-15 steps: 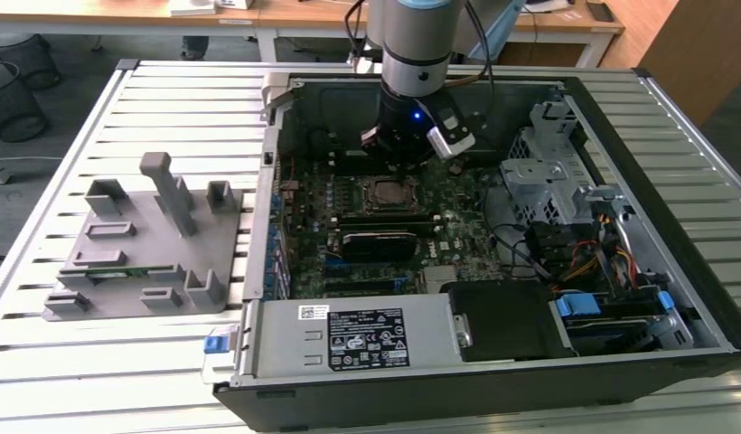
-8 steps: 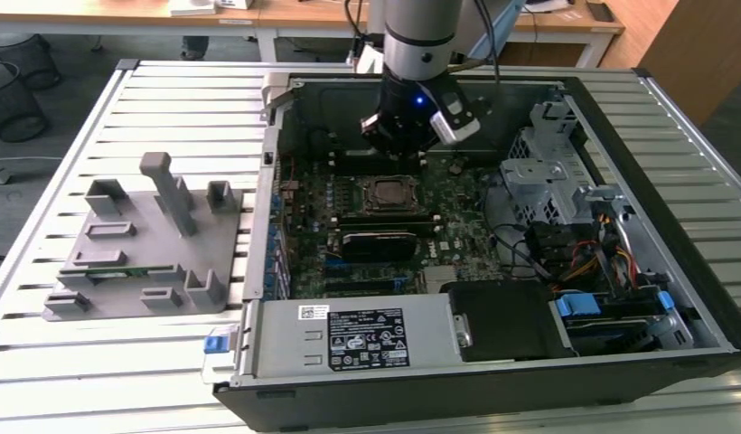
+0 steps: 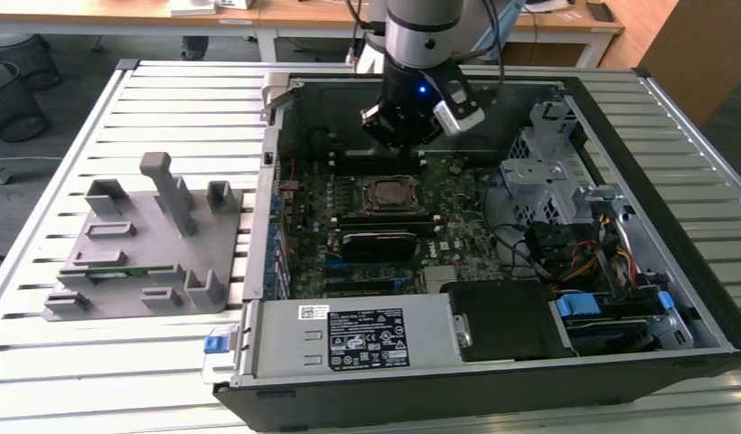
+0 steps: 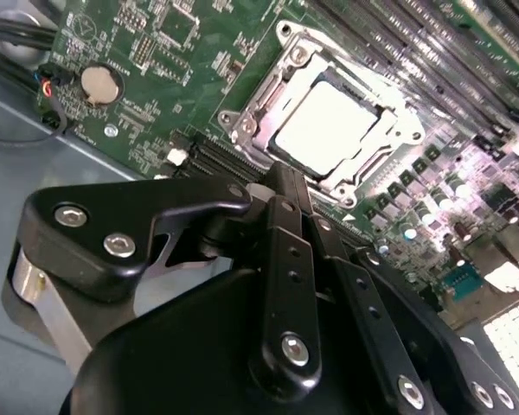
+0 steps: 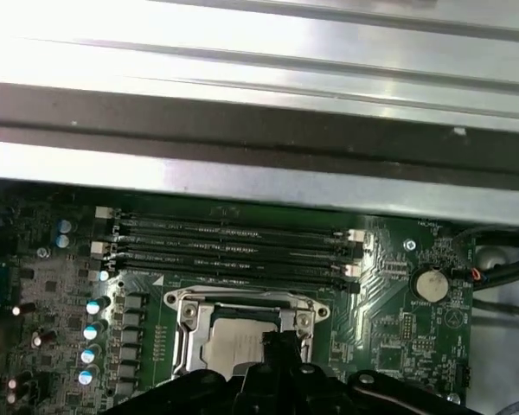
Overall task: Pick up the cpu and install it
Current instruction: 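Install the second cpu locking lever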
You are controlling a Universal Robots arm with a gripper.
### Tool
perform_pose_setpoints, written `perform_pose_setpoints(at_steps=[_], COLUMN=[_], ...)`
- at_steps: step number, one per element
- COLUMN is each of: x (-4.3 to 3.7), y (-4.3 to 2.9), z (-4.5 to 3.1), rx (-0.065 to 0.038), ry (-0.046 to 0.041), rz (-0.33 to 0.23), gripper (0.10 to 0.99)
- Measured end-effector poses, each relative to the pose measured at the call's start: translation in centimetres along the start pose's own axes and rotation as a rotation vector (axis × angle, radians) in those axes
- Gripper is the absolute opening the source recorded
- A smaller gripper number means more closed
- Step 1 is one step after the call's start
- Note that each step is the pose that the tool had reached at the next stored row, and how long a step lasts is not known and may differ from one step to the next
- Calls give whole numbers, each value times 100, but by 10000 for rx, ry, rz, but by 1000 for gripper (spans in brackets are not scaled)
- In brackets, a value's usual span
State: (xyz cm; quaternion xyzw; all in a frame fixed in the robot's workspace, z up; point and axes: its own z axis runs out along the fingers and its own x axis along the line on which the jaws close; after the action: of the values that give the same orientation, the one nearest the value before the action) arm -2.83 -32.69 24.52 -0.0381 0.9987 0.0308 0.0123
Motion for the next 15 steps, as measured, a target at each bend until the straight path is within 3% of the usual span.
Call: perform_pose_setpoints(at_steps=[10,15], x=[18,15], y=[-244,-305], z=[-16,-19], rx=[-1,-18], ry=[27,250], rz=[1,16], gripper=[106,106])
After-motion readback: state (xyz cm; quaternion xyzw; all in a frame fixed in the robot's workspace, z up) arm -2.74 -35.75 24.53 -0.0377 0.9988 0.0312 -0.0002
